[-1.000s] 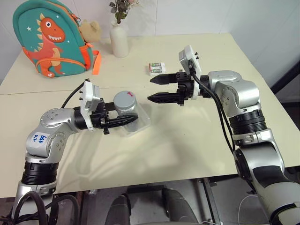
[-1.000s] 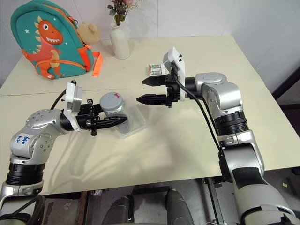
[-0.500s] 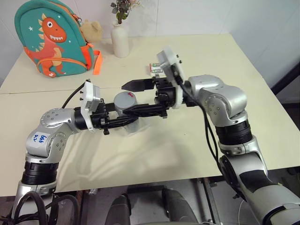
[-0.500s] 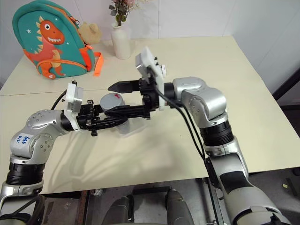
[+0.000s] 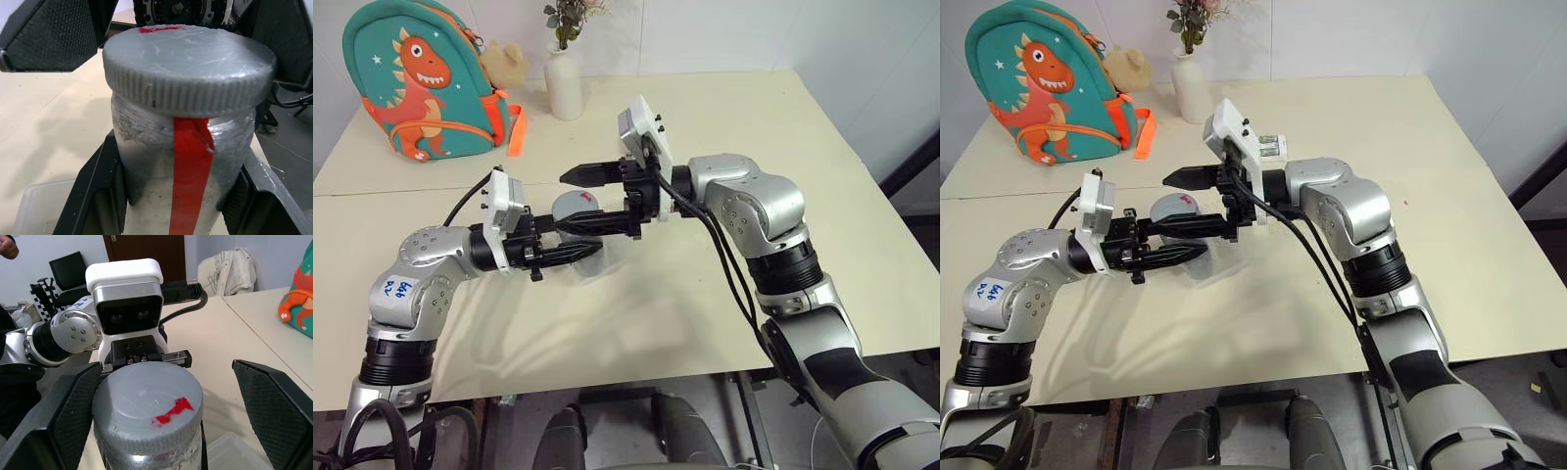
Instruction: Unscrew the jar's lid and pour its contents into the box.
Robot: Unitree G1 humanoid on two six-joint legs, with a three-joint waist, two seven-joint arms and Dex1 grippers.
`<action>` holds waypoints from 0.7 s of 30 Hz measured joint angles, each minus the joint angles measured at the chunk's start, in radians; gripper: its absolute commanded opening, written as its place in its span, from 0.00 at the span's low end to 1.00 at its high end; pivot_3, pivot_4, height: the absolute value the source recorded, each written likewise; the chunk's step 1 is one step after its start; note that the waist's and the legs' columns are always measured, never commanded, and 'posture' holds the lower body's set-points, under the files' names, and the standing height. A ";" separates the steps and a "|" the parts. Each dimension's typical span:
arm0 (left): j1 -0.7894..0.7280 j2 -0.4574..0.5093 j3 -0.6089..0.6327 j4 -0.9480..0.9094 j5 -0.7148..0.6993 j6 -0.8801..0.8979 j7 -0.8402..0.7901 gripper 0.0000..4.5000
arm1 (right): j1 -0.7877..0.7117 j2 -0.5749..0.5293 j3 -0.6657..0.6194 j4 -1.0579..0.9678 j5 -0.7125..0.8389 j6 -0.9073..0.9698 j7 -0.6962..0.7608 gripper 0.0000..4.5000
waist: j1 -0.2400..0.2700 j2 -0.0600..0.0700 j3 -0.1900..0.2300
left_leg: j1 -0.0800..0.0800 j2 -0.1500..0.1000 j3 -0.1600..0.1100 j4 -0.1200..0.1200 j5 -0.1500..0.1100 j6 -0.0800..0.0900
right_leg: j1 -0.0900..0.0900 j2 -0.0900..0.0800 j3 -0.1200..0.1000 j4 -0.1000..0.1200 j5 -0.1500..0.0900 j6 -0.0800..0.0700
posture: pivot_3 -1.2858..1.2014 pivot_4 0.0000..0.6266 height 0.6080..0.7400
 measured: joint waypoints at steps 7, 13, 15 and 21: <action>0.010 -0.001 0.005 -0.004 0.000 0.000 0.004 0.44 | 0.032 -0.173 -0.049 0.021 0.014 -0.020 0.115 0.99 | 0.012 0.000 0.000 | 0.000 0.000 0.000 0.000 0.000 0.000 | 0.000 0.000 0.000 -0.001 0.000 0.000 | 0.52 0.24 1.00; 0.031 -0.001 0.006 -0.009 0.000 0.000 0.002 0.44 | 0.050 -0.215 -0.064 0.075 0.018 -0.018 0.175 0.99 | -0.001 0.000 0.000 | 0.000 0.000 0.001 0.000 0.000 0.000 | 0.000 0.000 0.000 0.000 0.000 0.000 | 0.52 0.24 1.00; 0.031 0.000 0.006 -0.012 0.000 0.000 0.001 0.44 | 0.050 -0.221 -0.070 0.084 0.023 -0.016 0.187 0.99 | -0.001 0.000 0.000 | 0.000 0.000 0.001 0.000 0.000 0.000 | 0.000 0.000 0.001 0.000 0.000 0.000 | 0.52 0.24 1.00; 0.031 0.002 0.010 -0.013 0.000 0.000 0.000 0.44 | 0.046 -0.182 -0.097 0.043 0.083 0.027 0.191 0.99 | -0.004 0.000 0.000 | 0.000 0.000 0.001 0.000 0.000 0.000 | 0.000 0.000 0.001 0.000 0.000 0.000 | 0.52 0.24 1.00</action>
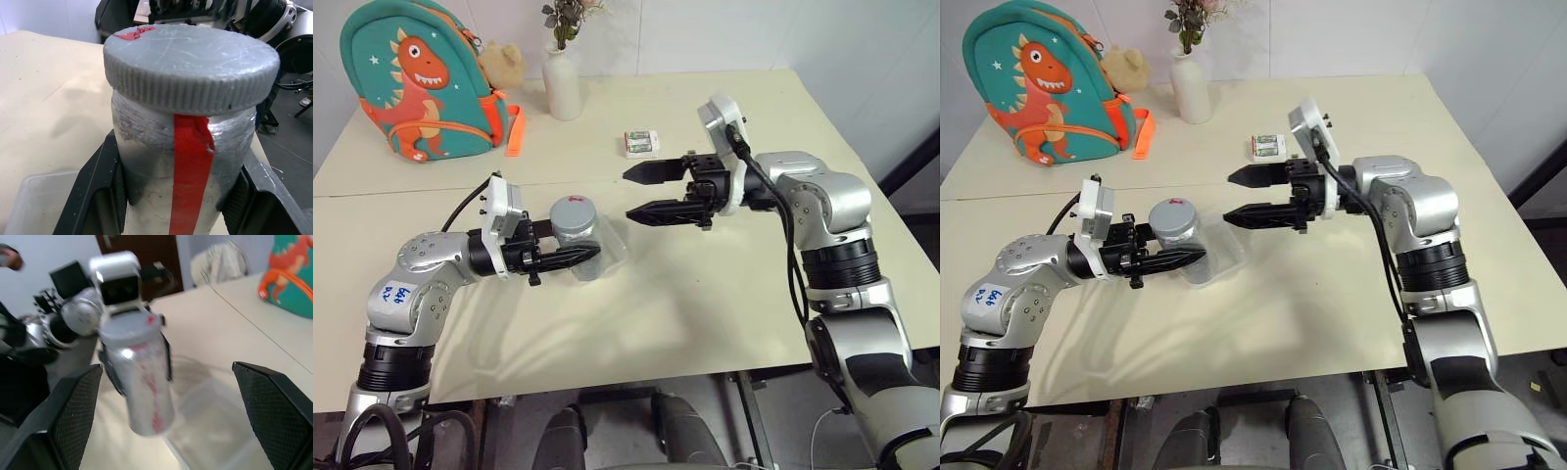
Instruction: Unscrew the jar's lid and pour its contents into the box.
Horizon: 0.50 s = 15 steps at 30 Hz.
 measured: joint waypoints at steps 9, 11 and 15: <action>0.000 0.000 -0.001 -0.002 0.000 0.000 -0.002 0.44 | 0.000 0.178 0.064 -0.112 -0.013 0.016 -0.147 0.99 | 0.003 0.000 0.000 | 0.000 0.000 0.000 0.001 0.000 0.000 | 0.000 0.000 0.000 0.001 0.000 0.000 | 0.52 0.24 1.00; 0.000 0.000 -0.002 -0.002 0.000 0.000 -0.004 0.44 | 0.000 0.192 0.087 -0.101 -0.040 -0.007 -0.172 0.99 | 0.004 0.000 0.000 | 0.000 0.000 0.000 0.001 0.000 0.000 | 0.000 0.000 0.000 0.001 0.000 0.000 | 0.52 0.24 1.00; -0.001 0.000 -0.002 -0.002 0.000 0.000 -0.008 0.44 | -0.001 0.202 0.097 -0.078 -0.082 -0.039 -0.196 0.99 | 0.006 0.000 0.000 | 0.000 0.000 0.000 0.000 0.000 0.000 | 0.000 0.000 0.000 0.000 0.000 0.000 | 0.52 0.24 1.00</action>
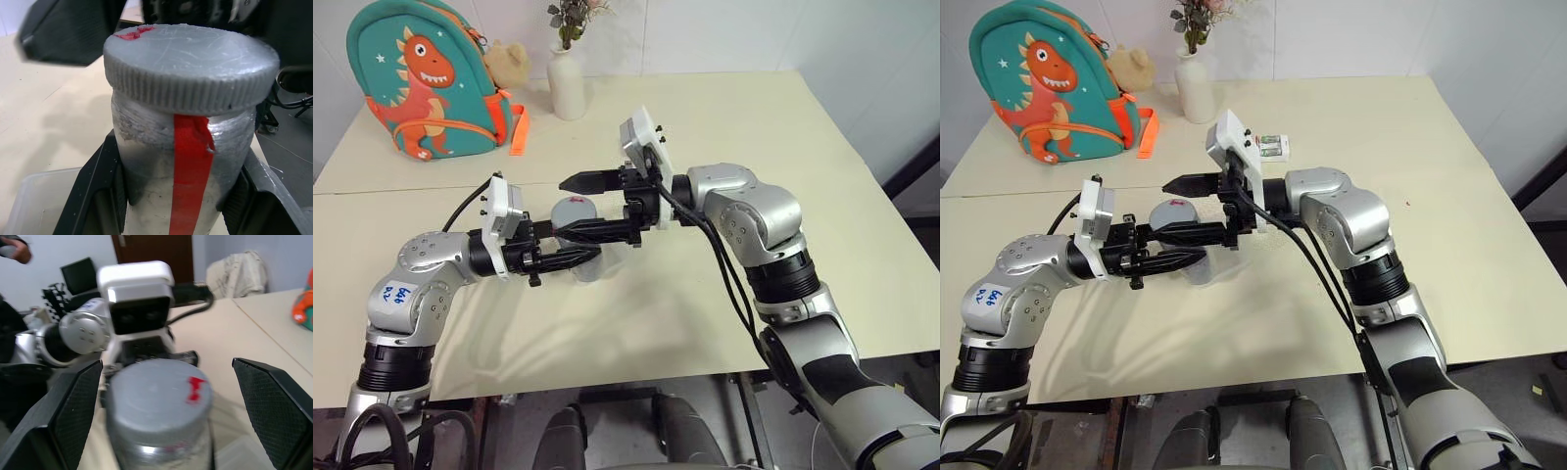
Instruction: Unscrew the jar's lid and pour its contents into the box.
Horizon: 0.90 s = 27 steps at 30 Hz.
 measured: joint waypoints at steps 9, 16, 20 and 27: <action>-0.003 0.000 -0.002 0.013 0.000 0.000 0.006 0.44 | -0.021 0.020 0.003 0.055 -0.022 -0.031 0.004 0.99 | -0.003 0.000 0.000 | 0.000 0.000 0.000 0.000 0.000 0.000 | 0.000 0.000 0.000 0.001 0.000 0.000 | 0.52 0.24 1.00; -0.015 0.000 -0.001 0.021 0.002 0.000 0.015 0.44 | -0.048 -0.016 0.002 0.101 -0.016 -0.051 0.049 0.99 | -0.002 0.000 0.000 | 0.000 0.000 0.000 0.000 0.000 0.000 | 0.000 0.000 0.000 0.000 0.000 0.000 | 0.52 0.24 1.00; -0.014 0.000 -0.007 0.027 0.007 0.001 0.015 0.44 | -0.050 -0.070 -0.042 0.130 -0.001 -0.053 0.070 0.99 | -0.001 0.000 0.000 | 0.000 0.000 0.000 0.000 0.000 0.000 | 0.000 0.000 0.000 0.000 0.000 0.000 | 0.52 0.24 1.00; -0.014 0.000 -0.007 0.022 0.006 -0.001 -0.008 0.44 | -0.050 -0.124 -0.082 0.213 -0.016 -0.050 0.089 0.99 | -0.008 0.000 0.000 | 0.001 0.000 0.000 -0.001 0.000 0.000 | 0.000 0.000 0.000 0.000 0.000 0.000 | 0.52 0.24 1.00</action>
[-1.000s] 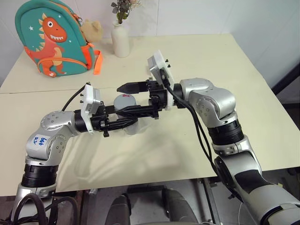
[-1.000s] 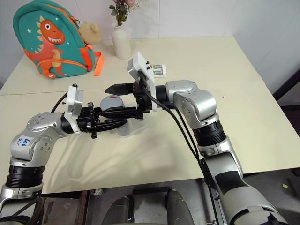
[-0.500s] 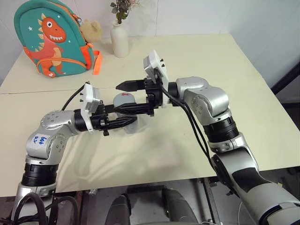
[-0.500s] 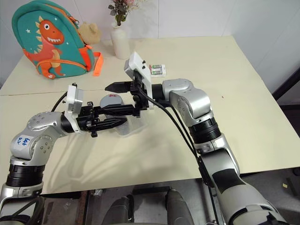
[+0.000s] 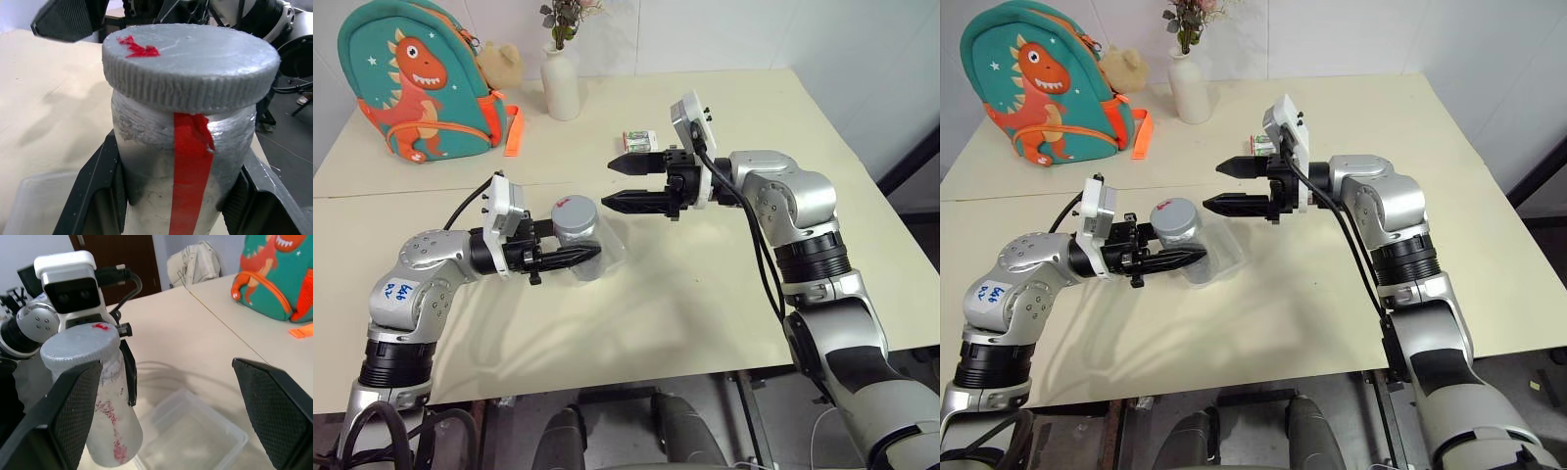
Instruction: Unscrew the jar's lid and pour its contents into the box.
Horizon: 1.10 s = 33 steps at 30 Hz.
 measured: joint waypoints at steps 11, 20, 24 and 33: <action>0.000 0.000 0.001 -0.001 0.000 0.000 -0.003 0.44 | 0.001 -0.006 -0.022 -0.063 0.083 0.066 0.071 0.99 | 0.002 0.000 0.000 | 0.000 0.000 0.000 0.000 0.000 0.000 | 0.000 0.000 0.000 0.000 0.000 0.000 | 0.52 0.24 1.00; 0.000 -0.001 0.001 -0.001 0.000 0.000 -0.002 0.44 | 0.010 0.096 0.052 -0.180 0.068 0.088 -0.020 0.99 | 0.006 0.000 0.000 | 0.000 0.000 0.000 0.001 0.000 0.000 | 0.000 0.000 0.000 0.000 0.000 0.000 | 0.52 0.24 1.00; 0.000 -0.001 0.000 -0.001 0.000 0.000 -0.002 0.44 | 0.009 0.111 0.080 -0.164 0.025 0.067 -0.048 0.99 | 0.006 0.000 0.000 | 0.000 0.000 0.000 0.001 0.000 0.000 | 0.000 0.000 0.000 0.000 0.000 0.000 | 0.52 0.24 1.00; -0.003 -0.005 0.001 0.003 0.001 0.000 0.018 0.44 | -0.016 0.135 0.082 -0.098 -0.005 0.026 -0.046 0.99 | 0.005 0.000 0.000 | 0.000 0.000 0.000 0.001 0.000 0.000 | 0.000 0.000 0.000 0.000 0.000 0.000 | 0.52 0.24 1.00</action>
